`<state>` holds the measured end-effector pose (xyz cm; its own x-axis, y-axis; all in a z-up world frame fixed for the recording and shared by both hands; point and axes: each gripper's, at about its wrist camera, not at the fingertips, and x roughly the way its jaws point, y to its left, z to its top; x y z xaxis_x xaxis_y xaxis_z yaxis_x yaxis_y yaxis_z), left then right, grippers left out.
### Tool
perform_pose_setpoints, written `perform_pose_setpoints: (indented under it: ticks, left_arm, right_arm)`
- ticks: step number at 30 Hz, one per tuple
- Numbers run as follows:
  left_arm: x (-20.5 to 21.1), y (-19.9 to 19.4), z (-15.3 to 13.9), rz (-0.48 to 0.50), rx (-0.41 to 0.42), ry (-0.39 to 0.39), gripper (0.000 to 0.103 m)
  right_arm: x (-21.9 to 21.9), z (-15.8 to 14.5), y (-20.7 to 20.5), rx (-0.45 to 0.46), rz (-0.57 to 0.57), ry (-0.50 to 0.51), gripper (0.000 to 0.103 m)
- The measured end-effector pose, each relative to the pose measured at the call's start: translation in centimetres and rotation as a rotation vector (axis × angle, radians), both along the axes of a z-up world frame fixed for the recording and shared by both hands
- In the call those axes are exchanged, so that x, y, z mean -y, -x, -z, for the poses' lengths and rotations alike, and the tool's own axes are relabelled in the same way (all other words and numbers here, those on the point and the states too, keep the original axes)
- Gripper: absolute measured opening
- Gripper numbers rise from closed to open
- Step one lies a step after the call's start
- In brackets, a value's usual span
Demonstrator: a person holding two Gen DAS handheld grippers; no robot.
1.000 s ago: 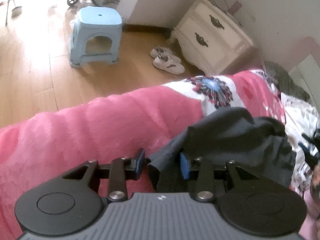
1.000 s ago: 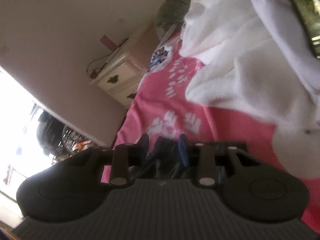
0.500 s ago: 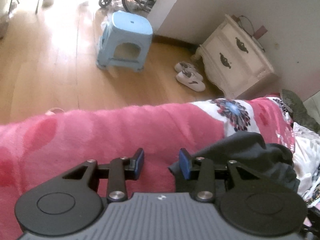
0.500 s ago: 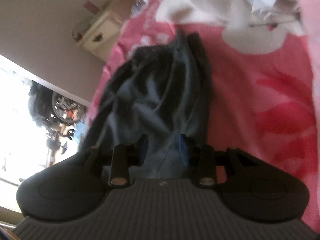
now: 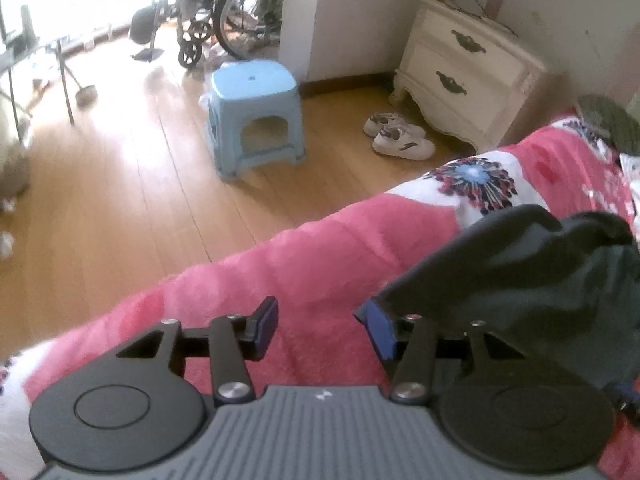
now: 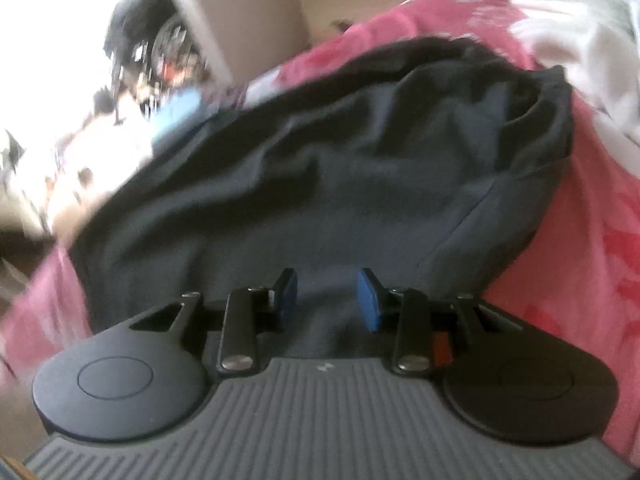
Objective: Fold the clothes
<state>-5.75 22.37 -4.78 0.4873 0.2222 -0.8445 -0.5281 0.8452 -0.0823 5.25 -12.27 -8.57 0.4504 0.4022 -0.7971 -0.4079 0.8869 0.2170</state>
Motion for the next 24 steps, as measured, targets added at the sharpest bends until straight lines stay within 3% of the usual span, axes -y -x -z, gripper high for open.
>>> perform_pose_setpoints:
  ticks: [5, 10, 18, 24]
  left_arm:
    - [1.9, -0.8, -0.3, 0.037, -0.046, -0.048, 0.066]
    - [3.9, -1.5, -0.2, 0.084, -0.094, -0.092, 0.067]
    - [5.2, -2.5, -0.3, 0.129, -0.103, -0.137, 0.067]
    - [5.4, -3.6, -0.2, 0.143, -0.118, -0.146, 0.067]
  right_arm:
    - [-0.7, 1.6, 1.4, -0.023, -0.041, 0.078, 0.032]
    - [-0.7, 1.6, 1.5, -0.020, -0.029, 0.074, 0.033]
    - [-1.7, -1.2, 1.6, 0.089, -0.044, -0.044, 0.032]
    - [-3.7, 1.2, 1.5, 0.024, -0.084, 0.074, 0.032]
